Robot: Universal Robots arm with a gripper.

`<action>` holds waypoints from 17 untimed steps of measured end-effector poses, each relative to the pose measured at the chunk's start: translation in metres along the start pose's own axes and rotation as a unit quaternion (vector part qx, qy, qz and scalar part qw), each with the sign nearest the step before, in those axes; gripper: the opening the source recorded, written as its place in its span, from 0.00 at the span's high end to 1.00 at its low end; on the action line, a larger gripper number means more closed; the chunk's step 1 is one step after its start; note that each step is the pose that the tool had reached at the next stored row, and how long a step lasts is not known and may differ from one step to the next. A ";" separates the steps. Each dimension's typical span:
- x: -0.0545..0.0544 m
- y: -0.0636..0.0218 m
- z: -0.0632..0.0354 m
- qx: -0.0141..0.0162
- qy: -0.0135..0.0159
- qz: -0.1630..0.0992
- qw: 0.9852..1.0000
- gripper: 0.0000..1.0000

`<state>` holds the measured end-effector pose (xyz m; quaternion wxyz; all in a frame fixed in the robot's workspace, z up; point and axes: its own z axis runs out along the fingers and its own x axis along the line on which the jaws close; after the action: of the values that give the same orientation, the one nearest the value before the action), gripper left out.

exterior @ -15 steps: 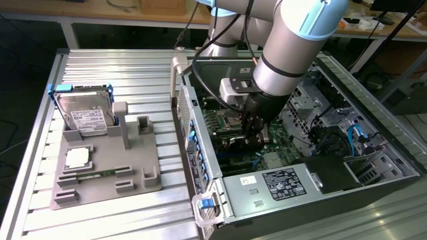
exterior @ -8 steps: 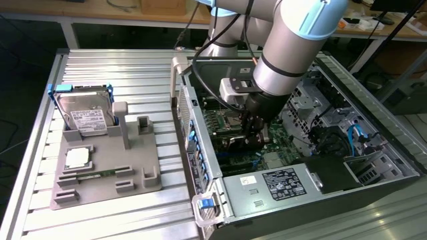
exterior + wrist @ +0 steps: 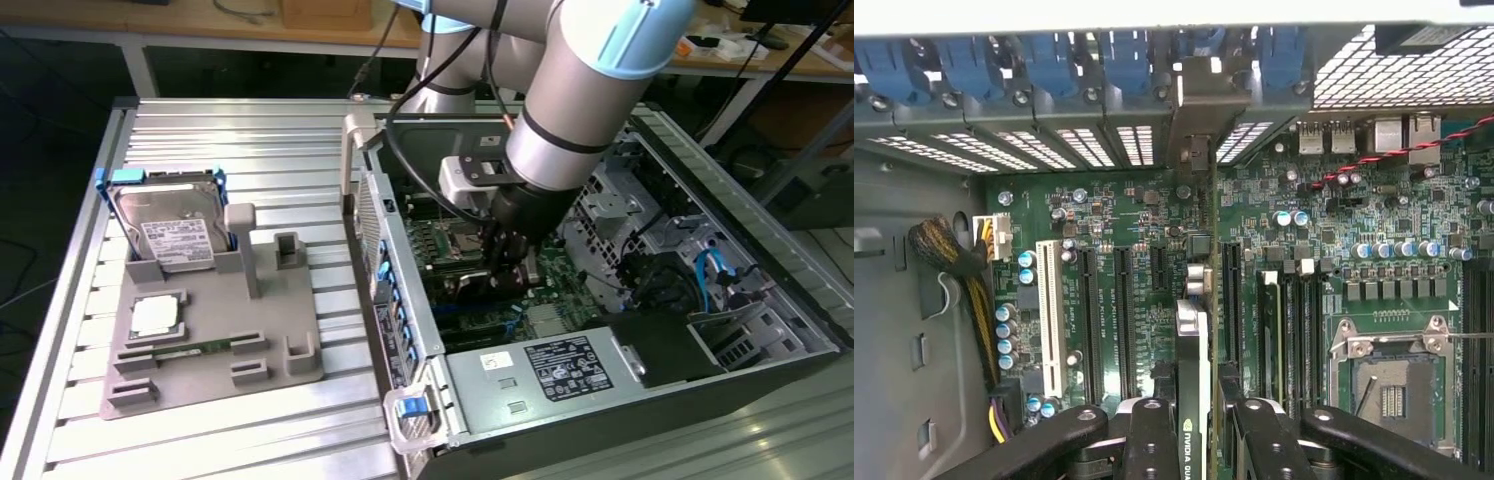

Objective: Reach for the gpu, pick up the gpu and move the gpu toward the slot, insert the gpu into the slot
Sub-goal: 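Insert the gpu into the slot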

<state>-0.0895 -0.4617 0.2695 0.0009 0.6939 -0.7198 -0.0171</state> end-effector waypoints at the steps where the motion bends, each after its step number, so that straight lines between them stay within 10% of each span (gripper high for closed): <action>1: 0.000 0.0000 0.0000 0.000 0.000 -0.001 1.000 0.73; 17: 0.000 0.0001 0.0017 0.000 0.000 -0.005 1.000 0.73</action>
<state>-0.0896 -0.4613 0.2678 0.0009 0.6976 -0.7163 -0.0172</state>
